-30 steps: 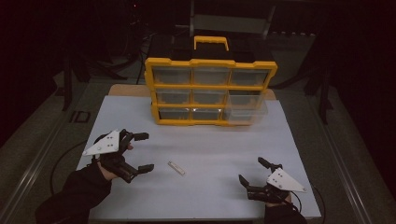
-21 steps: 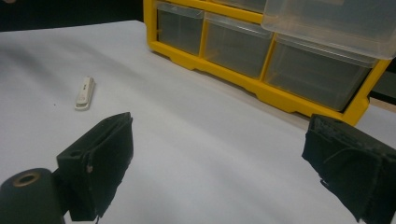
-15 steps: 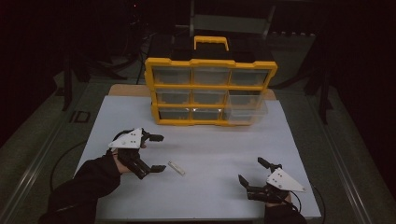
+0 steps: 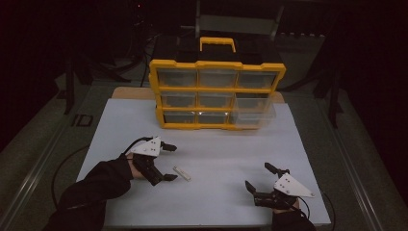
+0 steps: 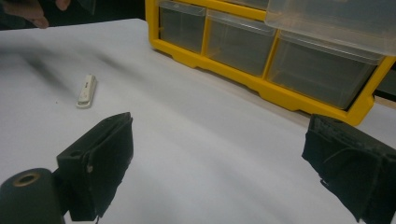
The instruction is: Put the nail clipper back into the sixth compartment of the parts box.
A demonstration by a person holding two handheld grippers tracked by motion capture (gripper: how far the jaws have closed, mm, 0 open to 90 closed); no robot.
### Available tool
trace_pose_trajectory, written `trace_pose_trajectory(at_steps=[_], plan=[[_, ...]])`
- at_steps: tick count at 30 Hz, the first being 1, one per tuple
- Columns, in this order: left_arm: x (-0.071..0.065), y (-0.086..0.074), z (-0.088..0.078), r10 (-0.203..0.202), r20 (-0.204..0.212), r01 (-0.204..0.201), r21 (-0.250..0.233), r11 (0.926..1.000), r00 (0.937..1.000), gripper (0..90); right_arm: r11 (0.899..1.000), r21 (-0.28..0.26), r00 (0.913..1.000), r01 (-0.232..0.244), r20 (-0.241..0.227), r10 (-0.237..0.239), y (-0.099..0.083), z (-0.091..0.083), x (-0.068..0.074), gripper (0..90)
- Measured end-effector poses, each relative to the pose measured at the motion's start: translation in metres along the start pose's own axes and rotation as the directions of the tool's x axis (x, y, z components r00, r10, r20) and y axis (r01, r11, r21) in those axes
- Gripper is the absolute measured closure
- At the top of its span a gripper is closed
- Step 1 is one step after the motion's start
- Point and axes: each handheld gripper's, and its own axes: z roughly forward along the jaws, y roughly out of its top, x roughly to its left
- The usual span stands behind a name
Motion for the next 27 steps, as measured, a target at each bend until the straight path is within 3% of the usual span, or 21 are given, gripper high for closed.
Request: trace_pose_trajectory(at_steps=[1, 5, 6, 13, 18, 19, 21, 23, 24, 26, 27], plan=[[0.001, -0.002, 0.005, 0.009, -0.001, -0.009, 0.028, 0.9996, 1.0, 2.3, 1.0, -0.001, 1.0, -0.002, 0.0, 0.002, 0.0, 0.0, 0.0, 8.4], [0.003, -0.004, 0.011, 0.014, 0.012, -0.014, 0.056, 0.9983, 0.9998, 4.4, 1.0, 0.0, 1.0, -0.001, -0.002, 0.001, -0.001, 0.001, 0.0, 8.4], [0.004, -0.006, 0.016, 0.026, 0.019, -0.027, 0.085, 0.996, 0.9995, 5.1, 1.0, 0.005, 1.0, -0.002, -0.002, 0.002, -0.001, 0.001, 0.0, 8.4], [0.008, -0.008, 0.026, 0.036, 0.047, -0.042, 0.15, 0.9878, 0.9982, 13.1, 1.0, 0.006, 1.0, -0.002, -0.003, 0.002, -0.001, 0.001, 0.0, 8.4], [0.012, -0.011, 0.033, 0.064, 0.077, -0.08, 0.221, 0.972, 0.9949, 18.9, 1.0, 0.006, 1.0, -0.006, -0.006, 0.006, -0.002, 0.002, 0.0, 8.4], [0.012, -0.011, 0.033, 0.064, 0.077, -0.08, 0.221, 0.972, 0.9949, 20.6, 1.0, 0.006, 1.0, -0.006, -0.006, 0.006, -0.002, 0.002, 0.0, 8.4], [0.014, -0.012, 0.036, 0.08, 0.09, -0.1, 0.25, 0.9632, 0.9928, 24.1, 1.0, 0.007, 0.9999, -0.007, -0.009, 0.007, -0.002, 0.002, 0.0, 8.4], [0.015, -0.012, 0.037, 0.083, 0.09, -0.104, 0.257, 0.9607, 0.9925, 27.3, 1.0, 0.007, 0.9999, -0.008, -0.009, 0.008, -0.002, 0.002, 0.0, 8.5], [0.017, -0.012, 0.038, 0.092, 0.1, -0.116, 0.276, 0.9541, 0.9907, 29.9, 1.0, 0.009, 0.9999, -0.009, -0.009, 0.009, -0.002, 0.002, 0.0, 8.4], [0.017, -0.012, 0.039, 0.095, 0.106, -0.122, 0.283, 0.9513, 0.9899, 34.0, 1.0, 0.009, 0.9999, -0.009, -0.009, 0.01, -0.002, 0.002, 0.0, 8.5], [0.018, -0.012, 0.041, 0.11, 0.119, -0.141, 0.299, 0.9439, 0.9869, 36.0, 1.0, 0.01, 0.9999, -0.01, -0.01, 0.01, -0.002, 0.002, 0.0, 8.4]])
